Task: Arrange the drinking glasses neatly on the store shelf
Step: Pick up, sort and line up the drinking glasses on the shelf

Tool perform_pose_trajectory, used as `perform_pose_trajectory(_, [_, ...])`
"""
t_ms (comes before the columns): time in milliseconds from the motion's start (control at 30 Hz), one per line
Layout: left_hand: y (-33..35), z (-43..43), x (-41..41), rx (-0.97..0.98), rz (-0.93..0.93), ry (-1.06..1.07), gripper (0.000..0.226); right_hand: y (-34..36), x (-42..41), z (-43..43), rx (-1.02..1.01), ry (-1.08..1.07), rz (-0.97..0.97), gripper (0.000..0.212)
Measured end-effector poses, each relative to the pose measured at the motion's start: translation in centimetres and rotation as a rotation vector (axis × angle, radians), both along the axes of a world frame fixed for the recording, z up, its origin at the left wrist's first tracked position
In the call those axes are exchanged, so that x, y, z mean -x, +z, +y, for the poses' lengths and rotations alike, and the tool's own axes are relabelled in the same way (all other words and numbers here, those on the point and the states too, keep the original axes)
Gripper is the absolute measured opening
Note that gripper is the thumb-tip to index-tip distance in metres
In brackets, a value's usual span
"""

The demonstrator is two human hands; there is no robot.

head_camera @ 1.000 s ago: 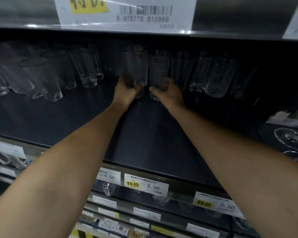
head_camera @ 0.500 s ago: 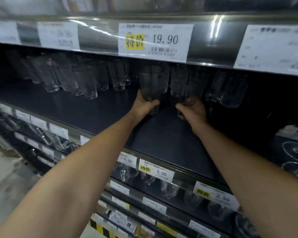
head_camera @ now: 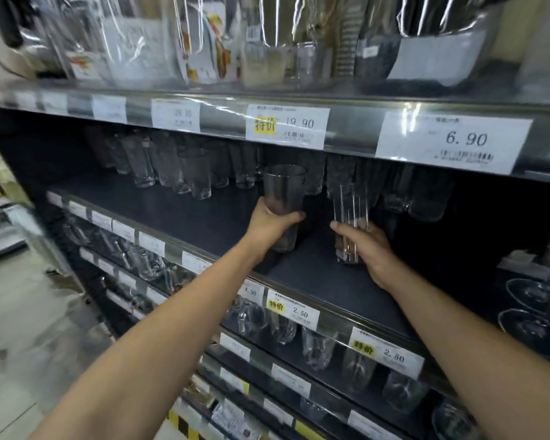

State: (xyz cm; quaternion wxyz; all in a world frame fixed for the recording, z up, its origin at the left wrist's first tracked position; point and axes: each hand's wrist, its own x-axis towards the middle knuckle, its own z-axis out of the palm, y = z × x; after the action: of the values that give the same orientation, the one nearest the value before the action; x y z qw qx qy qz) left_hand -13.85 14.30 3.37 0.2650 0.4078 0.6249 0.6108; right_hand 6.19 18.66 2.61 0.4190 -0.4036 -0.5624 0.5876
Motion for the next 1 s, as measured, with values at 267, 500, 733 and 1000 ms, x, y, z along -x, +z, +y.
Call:
perform_pose_trajectory(267, [4.2,-9.8,0.0,-0.132,-0.228,-0.103,0.06,3.2,0.8,-5.3,0.035,0.176,0.066,0.017])
perform_pose_trajectory(500, [3.5,-19.1,0.4,-0.273,-0.308,-0.015,0.069,4.7,4.0,-12.0,0.033,0.312,0.138,0.02])
perform_pose_trajectory(733, [2.2,-26.8,3.8,-0.279,-0.264,0.203,0.073,4.3,7.5,-17.4,0.074,0.432,0.26,0.036])
perform_pose_trajectory(1000, [1.4,-32.8,9.6,-0.267,-0.26,0.371,0.079,4.1,15.4,-20.5,0.062,0.564,0.256,0.042])
